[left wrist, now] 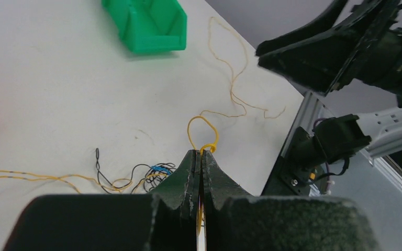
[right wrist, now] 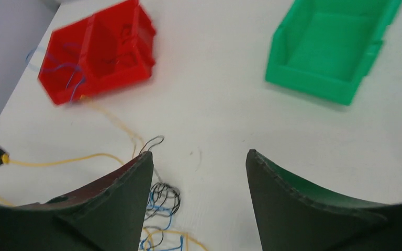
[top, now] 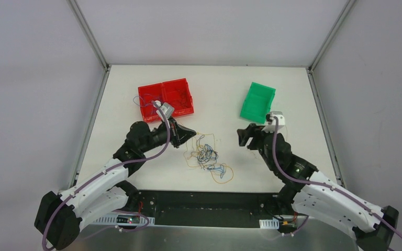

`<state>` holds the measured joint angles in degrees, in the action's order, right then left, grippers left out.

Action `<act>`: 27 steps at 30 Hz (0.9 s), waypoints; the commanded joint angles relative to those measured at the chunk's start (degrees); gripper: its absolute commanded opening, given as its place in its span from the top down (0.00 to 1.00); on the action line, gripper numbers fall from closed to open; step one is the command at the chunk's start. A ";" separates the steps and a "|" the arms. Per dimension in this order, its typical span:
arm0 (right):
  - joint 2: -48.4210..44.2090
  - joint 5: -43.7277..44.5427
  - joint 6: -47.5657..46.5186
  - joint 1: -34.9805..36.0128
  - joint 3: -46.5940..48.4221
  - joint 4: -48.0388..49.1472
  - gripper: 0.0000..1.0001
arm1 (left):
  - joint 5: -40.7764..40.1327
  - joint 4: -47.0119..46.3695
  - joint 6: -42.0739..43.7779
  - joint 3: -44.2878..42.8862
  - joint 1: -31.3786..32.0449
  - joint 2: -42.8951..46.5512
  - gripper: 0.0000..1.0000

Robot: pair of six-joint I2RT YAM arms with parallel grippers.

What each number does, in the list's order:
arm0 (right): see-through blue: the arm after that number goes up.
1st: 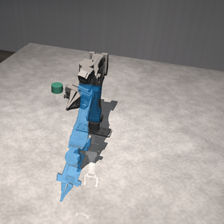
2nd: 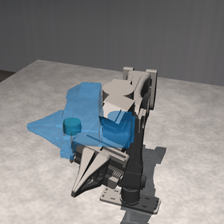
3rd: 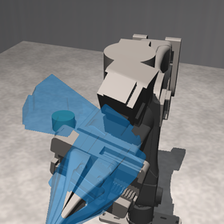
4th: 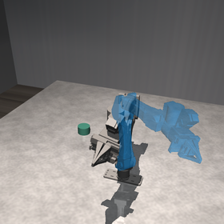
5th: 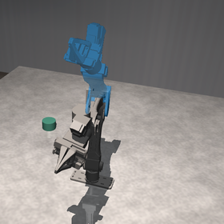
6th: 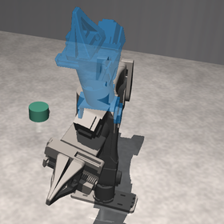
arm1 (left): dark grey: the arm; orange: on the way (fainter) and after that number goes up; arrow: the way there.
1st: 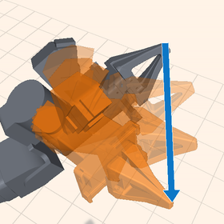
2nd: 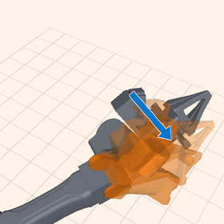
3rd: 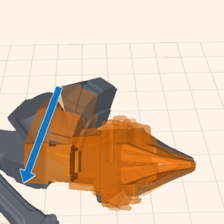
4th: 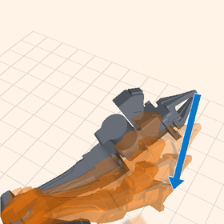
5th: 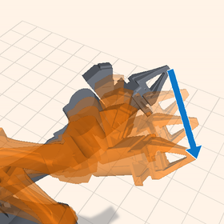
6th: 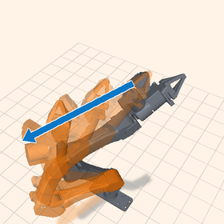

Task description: Untangle the cables

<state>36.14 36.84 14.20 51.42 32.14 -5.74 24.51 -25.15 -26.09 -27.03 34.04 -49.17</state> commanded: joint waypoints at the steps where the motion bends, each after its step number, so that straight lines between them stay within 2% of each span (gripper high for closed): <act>1: 3.37 -23.80 -5.48 0.24 1.43 8.64 0.31 | 7.97 -8.57 -2.10 -0.16 -0.18 0.41 1.00; 4: 4.16 -34.21 -5.83 0.20 -0.33 13.70 0.30 | 9.83 -10.07 -2.98 -0.22 -0.18 0.24 1.00; 6: 5.67 -38.41 -5.51 0.24 -1.11 16.18 0.23 | 10.58 -10.78 -3.47 -0.24 -0.12 0.13 1.00; 8: 7.70 -38.59 -5.33 0.18 -1.28 17.57 0.21 | 10.93 -11.18 -3.90 -0.22 -0.12 0.28 1.00; 18: 13.23 -38.69 -4.09 0.21 -4.34 25.76 0.26 | 11.23 -11.63 -4.34 -0.82 -0.12 2.42 1.00; 21: 14.50 -42.36 -4.18 0.32 -5.18 28.77 0.23 | 10.62 -7.40 -4.48 -4.84 -0.12 2.17 1.00; 25: 15.25 -51.98 -3.60 0.34 -5.76 33.39 0.13 | 8.98 -4.89 -8.63 -10.21 -0.12 0.63 1.00; 27: 15.30 -52.88 -2.84 0.35 -5.44 34.71 0.11 | 8.67 -1.81 -9.84 -15.66 -0.12 -1.16 1.00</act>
<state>51.42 -8.62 10.24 51.48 26.33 20.51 34.00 -28.67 -32.16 -33.45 34.04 -48.49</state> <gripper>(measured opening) 0.879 0.009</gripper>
